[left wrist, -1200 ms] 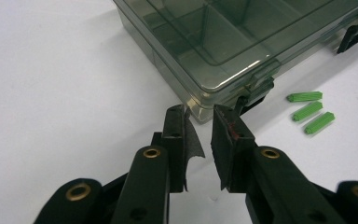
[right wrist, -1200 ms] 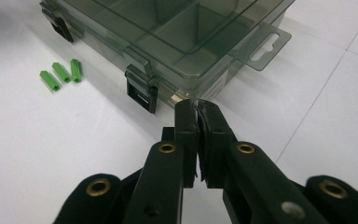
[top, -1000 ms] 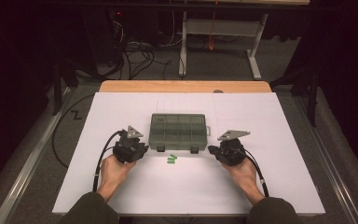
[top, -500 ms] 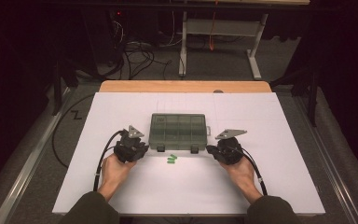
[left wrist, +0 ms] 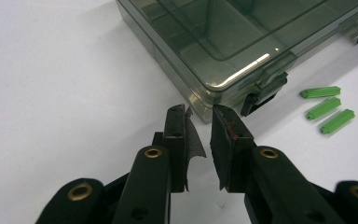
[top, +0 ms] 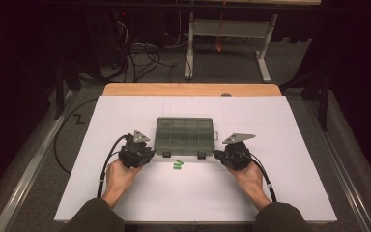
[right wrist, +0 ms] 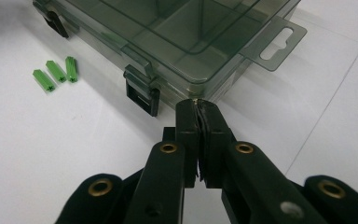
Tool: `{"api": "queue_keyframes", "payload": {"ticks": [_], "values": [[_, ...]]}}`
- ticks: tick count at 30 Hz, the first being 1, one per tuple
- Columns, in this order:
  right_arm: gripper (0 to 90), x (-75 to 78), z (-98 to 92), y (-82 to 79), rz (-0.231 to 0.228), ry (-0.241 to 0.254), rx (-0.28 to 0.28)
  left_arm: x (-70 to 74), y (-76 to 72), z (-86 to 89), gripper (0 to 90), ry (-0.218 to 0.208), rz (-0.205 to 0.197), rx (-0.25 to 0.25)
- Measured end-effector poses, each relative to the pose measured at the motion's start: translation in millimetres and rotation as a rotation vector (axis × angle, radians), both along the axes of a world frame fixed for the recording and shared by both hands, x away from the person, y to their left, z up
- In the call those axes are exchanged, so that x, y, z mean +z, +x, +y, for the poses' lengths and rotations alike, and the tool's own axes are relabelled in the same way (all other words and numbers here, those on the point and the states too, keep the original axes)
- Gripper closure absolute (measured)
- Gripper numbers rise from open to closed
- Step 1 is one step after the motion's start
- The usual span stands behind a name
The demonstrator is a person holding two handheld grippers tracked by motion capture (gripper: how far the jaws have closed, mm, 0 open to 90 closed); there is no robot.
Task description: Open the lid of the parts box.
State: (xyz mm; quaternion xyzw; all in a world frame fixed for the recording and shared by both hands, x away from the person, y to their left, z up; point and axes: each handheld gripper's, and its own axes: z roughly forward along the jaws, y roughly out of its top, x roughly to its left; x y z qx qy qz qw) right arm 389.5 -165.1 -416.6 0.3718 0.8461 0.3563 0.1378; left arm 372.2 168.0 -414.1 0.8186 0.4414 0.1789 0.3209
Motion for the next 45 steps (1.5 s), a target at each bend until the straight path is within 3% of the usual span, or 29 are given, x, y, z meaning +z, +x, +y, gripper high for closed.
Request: {"api": "queue_keyframes", "payload": {"ticks": [23, 37, 45], "values": [[88.5, 1.4, -0.1, -1.5, -0.012, 0.008, -0.006, 0.9, -0.5, -2.4, 68.8, -0.007, -0.010, -0.009], [88.5, 3.8, -1.2, -2.5, -0.024, 0.030, -0.006, 3.4, 0.2, -6.5, 71.4, -0.005, -0.022, -0.018], [88.5, 9.8, -3.3, -2.9, -0.034, 0.042, -0.007, 8.6, 1.7, -10.1, 58.7, 0.003, -0.054, -0.013]]}}
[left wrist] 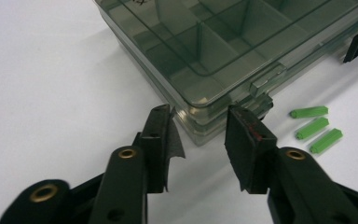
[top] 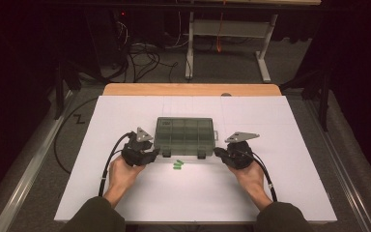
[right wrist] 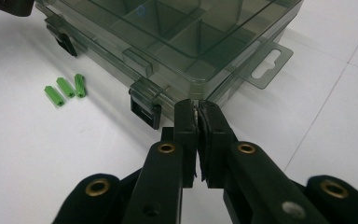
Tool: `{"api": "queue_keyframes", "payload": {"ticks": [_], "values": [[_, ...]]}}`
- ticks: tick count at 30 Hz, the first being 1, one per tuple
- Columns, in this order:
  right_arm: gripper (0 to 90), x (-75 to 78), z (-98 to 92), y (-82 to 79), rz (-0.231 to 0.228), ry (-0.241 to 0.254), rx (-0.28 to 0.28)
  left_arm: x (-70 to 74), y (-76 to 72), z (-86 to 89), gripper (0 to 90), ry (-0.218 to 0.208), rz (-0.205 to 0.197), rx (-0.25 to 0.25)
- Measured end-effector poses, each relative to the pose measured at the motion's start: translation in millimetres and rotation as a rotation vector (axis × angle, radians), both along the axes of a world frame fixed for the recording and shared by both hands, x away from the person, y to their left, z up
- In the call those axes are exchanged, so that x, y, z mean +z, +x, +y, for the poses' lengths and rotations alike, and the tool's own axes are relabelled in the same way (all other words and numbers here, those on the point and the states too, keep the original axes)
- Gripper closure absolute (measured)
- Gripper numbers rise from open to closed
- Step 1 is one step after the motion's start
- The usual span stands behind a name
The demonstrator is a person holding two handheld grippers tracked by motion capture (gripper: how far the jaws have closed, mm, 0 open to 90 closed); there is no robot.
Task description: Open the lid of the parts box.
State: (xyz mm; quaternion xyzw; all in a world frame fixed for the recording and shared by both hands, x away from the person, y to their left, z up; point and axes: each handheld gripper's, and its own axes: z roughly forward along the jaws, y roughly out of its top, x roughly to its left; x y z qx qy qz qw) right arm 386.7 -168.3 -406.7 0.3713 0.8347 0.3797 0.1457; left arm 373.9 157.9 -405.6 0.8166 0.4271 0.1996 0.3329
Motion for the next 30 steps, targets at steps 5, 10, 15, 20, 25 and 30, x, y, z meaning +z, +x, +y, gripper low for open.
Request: {"api": "queue_keyframes", "payload": {"ticks": [5, 10, 15, 20, 25, 30], "values": [[88.5, 2.3, -0.2, 0.7, -0.002, 0.006, 0.001, 1.9, 2.1, -4.8, 53.2, 0.017, -0.012, -0.004], [88.5, 4.9, 0.0, 1.5, -0.001, 0.012, 0.000, 3.9, 4.1, -7.7, 48.7, 0.018, -0.026, -0.002], [87.2, 8.1, 0.2, 3.0, -0.006, 0.023, 0.000, 8.4, 5.8, -8.7, 46.7, 0.005, -0.036, 0.002], [84.0, 10.4, 0.6, 3.1, -0.001, 0.036, -0.008, 9.7, 5.5, -6.7, 45.7, -0.009, -0.040, 0.008], [81.2, 13.1, 2.5, 6.2, 0.026, 0.039, -0.017, 8.7, 9.7, -3.7, 45.5, -0.022, -0.029, 0.010], [80.4, 13.1, 4.0, 6.3, 0.031, 0.032, -0.018, 7.5, 11.2, -4.1, 45.5, -0.008, -0.032, 0.012]]}}
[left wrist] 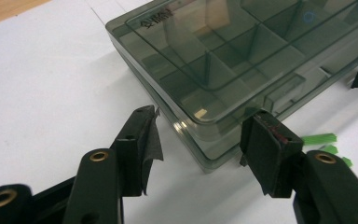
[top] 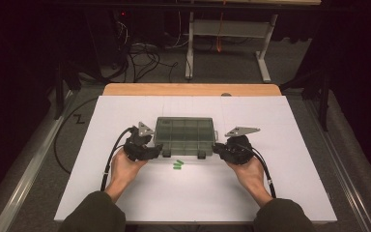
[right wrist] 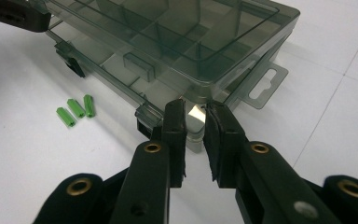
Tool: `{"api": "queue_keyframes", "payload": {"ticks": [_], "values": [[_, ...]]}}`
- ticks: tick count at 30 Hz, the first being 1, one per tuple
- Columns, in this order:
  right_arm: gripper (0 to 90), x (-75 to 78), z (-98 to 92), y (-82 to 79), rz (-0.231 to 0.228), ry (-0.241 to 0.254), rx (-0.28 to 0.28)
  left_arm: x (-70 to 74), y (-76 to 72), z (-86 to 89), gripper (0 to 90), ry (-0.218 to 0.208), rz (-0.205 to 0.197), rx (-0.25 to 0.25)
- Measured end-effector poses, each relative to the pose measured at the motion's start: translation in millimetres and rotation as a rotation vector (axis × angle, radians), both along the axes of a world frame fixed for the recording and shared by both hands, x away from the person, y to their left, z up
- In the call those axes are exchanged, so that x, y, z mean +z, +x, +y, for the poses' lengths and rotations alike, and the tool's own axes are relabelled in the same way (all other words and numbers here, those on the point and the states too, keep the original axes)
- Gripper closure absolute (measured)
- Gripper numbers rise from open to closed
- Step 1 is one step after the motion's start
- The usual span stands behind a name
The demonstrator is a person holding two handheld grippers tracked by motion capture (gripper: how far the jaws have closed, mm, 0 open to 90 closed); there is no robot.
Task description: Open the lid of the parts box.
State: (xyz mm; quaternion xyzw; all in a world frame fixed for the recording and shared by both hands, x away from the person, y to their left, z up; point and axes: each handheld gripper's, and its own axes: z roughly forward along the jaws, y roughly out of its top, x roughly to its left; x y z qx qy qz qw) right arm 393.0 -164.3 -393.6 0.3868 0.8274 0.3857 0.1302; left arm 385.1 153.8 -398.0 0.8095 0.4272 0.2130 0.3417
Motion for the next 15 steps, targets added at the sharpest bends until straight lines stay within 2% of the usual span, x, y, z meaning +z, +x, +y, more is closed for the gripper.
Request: {"api": "queue_keyframes", "payload": {"ticks": [7, 8, 11, 15], "values": [[80.4, 5.2, -0.5, 1.2, -0.008, 0.008, 0.000, 1.0, 1.1, -0.1, 45.1, 0.011, -0.038, 0.012], [80.3, 6.4, -0.7, 0.9, -0.010, 0.009, 0.002, 1.7, 1.0, -0.5, 45.0, 0.023, -0.048, 0.013], [78.5, 9.6, -1.0, -0.7, -0.020, 0.026, 0.009, 6.2, 1.8, -2.7, 44.2, 0.032, -0.041, 0.010], [77.4, 11.0, -0.2, 0.6, -0.015, 0.014, 0.009, 14.5, 3.4, -7.3, 44.1, 0.051, -0.053, 0.005]]}}
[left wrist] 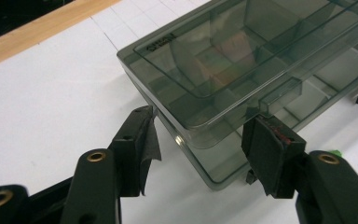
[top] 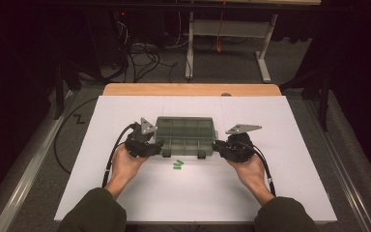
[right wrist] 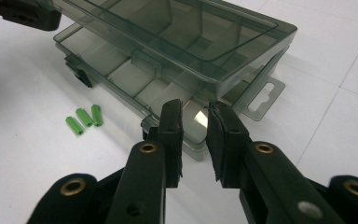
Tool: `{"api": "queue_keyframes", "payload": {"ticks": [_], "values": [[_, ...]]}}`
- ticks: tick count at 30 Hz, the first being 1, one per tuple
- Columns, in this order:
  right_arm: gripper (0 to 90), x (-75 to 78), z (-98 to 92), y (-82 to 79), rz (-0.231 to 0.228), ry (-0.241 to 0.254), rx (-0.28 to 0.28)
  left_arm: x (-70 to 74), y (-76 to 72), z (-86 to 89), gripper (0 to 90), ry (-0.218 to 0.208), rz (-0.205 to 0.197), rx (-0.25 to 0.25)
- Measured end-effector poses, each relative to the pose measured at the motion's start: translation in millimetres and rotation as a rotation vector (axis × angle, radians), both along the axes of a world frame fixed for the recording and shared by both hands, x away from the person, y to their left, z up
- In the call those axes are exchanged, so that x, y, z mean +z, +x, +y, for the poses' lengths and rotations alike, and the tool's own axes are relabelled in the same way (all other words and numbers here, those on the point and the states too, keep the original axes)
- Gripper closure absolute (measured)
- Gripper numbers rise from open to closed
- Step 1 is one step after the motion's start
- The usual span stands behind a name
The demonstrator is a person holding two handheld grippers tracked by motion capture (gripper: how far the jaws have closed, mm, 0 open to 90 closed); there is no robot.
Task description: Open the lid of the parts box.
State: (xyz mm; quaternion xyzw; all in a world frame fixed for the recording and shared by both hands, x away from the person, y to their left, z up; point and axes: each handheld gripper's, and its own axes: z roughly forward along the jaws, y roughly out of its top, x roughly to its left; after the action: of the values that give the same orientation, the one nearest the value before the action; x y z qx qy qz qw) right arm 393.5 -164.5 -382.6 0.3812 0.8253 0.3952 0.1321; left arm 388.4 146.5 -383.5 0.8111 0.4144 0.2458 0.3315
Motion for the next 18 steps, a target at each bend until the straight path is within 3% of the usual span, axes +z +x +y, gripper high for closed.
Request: {"api": "queue_keyframes", "payload": {"ticks": [10, 18], "values": [[75.6, 1.3, 4.8, 9.2, 0.041, -0.048, -0.044, 12.5, 6.6, 1.2, 43.3, -0.017, 0.017, -0.001], [75.0, 5.3, 10.2, 22.6, 0.096, -0.046, -0.083, 19.8, 10.7, 1.6, 43.6, -0.021, 0.021, -0.003]]}}
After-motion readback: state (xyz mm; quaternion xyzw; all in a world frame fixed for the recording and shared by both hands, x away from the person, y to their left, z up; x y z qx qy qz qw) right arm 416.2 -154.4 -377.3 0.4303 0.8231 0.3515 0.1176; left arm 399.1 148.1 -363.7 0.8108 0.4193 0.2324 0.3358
